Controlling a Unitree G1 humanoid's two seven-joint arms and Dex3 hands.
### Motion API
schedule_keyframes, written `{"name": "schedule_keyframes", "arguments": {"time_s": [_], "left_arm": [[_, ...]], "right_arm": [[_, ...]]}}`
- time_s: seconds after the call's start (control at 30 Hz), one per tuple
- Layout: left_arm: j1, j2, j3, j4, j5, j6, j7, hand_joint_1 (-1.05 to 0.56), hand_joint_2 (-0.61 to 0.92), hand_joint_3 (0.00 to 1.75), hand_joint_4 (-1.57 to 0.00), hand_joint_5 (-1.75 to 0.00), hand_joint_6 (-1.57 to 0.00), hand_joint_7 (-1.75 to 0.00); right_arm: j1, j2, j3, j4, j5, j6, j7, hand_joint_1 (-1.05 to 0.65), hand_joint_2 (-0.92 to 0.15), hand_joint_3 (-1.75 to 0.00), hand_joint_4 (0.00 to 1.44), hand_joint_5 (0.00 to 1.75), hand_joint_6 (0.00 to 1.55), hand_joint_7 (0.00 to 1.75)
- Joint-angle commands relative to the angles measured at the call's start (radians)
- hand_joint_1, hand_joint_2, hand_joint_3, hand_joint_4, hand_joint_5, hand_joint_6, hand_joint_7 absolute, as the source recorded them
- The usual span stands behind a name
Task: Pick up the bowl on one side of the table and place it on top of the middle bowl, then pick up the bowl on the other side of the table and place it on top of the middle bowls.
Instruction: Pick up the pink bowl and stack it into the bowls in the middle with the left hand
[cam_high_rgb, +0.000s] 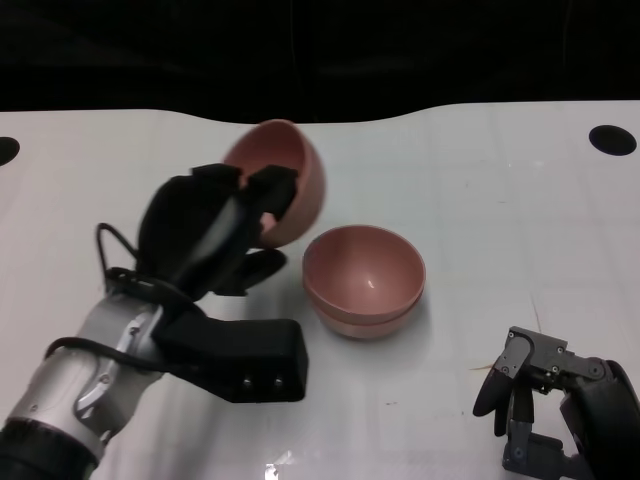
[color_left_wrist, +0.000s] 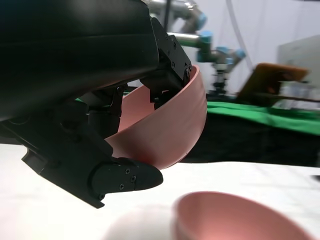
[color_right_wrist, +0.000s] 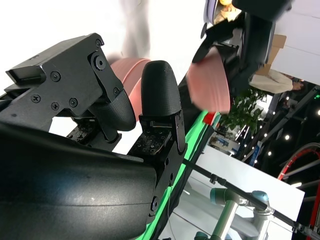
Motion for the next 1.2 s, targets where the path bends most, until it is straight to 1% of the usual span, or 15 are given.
{"name": "schedule_keyframes", "arguments": {"time_s": [0.03, 0.1, 0.23, 0.43, 0.63, 0.67, 0.73, 0.8, 0.87, 0.9, 0.97, 1.0, 1.07, 1.13, 1.2], "left_arm": [[-0.034, -0.009, -0.017, 0.008, -0.02, -0.032, -0.035, -0.21, 0.57, 0.89, -0.8, -1.75, -0.77, -1.36], [-0.049, -0.023, -0.028, 0.025, -0.034, -0.059, -0.056, -0.21, 0.58, 0.89, -0.79, -1.75, -0.82, -1.29], [-0.088, -0.047, -0.048, 0.073, -0.082, -0.098, -0.15, -0.24, 0.63, 0.91, -0.79, -1.75, -0.8, -1.4], [-0.147, -0.061, -0.084, 0.122, -0.082, -0.096, -0.249, -0.22, 0.63, 0.84, -0.79, -1.74, -0.81, -1.4], [-0.202, -0.062, -0.127, 0.145, -0.034, -0.063, -0.313, -0.22, 0.68, 0.69, -0.8, -1.75, -0.71, -1.59], [-0.213, -0.058, -0.138, 0.15, -0.025, -0.063, -0.331, -0.22, 0.69, 0.64, -0.79, -1.75, -0.71, -1.53], [-0.232, -0.049, -0.155, 0.154, -0.009, -0.066, -0.363, -0.21, 0.76, 0.46, -0.77, -1.72, -0.78, -1.27], [-0.25, -0.039, -0.172, 0.152, 0.007, -0.06, -0.406, -0.23, 0.86, 0.28, -0.78, -1.58, -0.86, -0.99], [-0.26, -0.033, -0.181, 0.149, 0.012, -0.056, -0.443, -0.27, 0.91, 0.17, -0.79, -1.2, -0.91, -0.69], [-0.263, -0.024, -0.189, 0.143, 0.022, -0.062, -0.453, -0.28, 0.91, 0.15, -0.8, -1.13, -0.92, -0.63], [-0.267, -0.01, -0.203, 0.135, 0.039, -0.076, -0.456, -0.33, 0.92, 0.13, -0.8, -0.65, -0.88, -0.27], [-0.268, -0.004, -0.21, 0.13, 0.049, -0.08, -0.458, -0.35, 0.92, 0.13, -0.8, -0.53, -0.86, -0.17], [-0.268, 0.003, -0.22, 0.119, 0.063, -0.084, -0.467, -0.43, 0.92, 0.19, -0.73, -0.29, -0.75, -0.04], [-0.259, 0.008, -0.223, 0.095, 0.07, -0.072, -0.487, -0.47, 0.92, 0.22, -0.67, -0.19, -0.66, -0.01], [-0.248, 0.017, -0.229, 0.063, 0.083, -0.055, -0.503, -0.57, 0.92, 0.27, -0.53, -0.09, -0.51, 0.0]], "right_arm": [[0.001, -0.013, -0.006, 0.005, 0.001, -0.008, 0.001, -0.02, -0.21, -1.66, 0.92, 1.75, 0.88, 1.45], [0.002, -0.014, -0.007, 0.006, -0.001, -0.009, 0.0, -0.02, -0.21, -1.65, 0.91, 1.75, 0.88, 1.45], [0.001, -0.013, -0.005, 0.01, -0.001, -0.015, -0.001, -0.01, -0.21, -1.64, 0.92, 1.75, 0.87, 1.44], [0.003, -0.012, -0.005, 0.009, -0.024, -0.018, -0.009, -0.03, -0.22, -1.63, 0.92, 1.75, 0.87, 1.45], [-0.001, -0.008, 0.001, 0.011, -0.019, -0.017, -0.004, -0.03, -0.23, -1.63, 0.91, 1.75, 0.86, 1.45], [-0.001, -0.008, 0.003, 0.011, -0.019, -0.016, -0.003, -0.03, -0.23, -1.64, 0.91, 1.75, 0.86, 1.45], [-0.002, -0.008, 0.005, 0.014, -0.022, -0.019, -0.005, -0.02, -0.23, -1.64, 0.91, 1.75, 0.86, 1.45], [0.0, -0.006, 0.008, 0.008, -0.024, -0.013, -0.006, -0.02, -0.23, -1.64, 0.92, 1.75, 0.86, 1.46], [0.003, -0.004, 0.01, 0.003, -0.024, -0.007, -0.007, -0.02, -0.23, -1.65, 0.92, 1.75, 0.86, 1.46], [0.003, -0.003, 0.012, 0.001, -0.026, -0.006, -0.008, -0.02, -0.23, -1.65, 0.92, 1.75, 0.86, 1.46], [0.003, -0.001, 0.015, -0.001, -0.029, -0.005, -0.011, -0.02, -0.22, -1.65, 0.92, 1.75, 0.86, 1.46], [0.004, -0.001, 0.016, -0.002, -0.03, -0.004, -0.012, -0.02, -0.22, -1.65, 0.92, 1.75, 0.86, 1.46], [0.002, 0.0, 0.018, 0.0, -0.027, -0.006, -0.011, -0.02, -0.22, -1.65, 0.92, 1.75, 0.86, 1.46], [0.001, -0.002, 0.019, 0.002, -0.025, -0.009, -0.012, -0.02, -0.22, -1.65, 0.92, 1.75, 0.86, 1.47], [0.001, -0.002, 0.019, 0.002, -0.029, -0.012, -0.015, -0.02, -0.22, -1.65, 0.92, 1.75, 0.86, 1.47]]}}
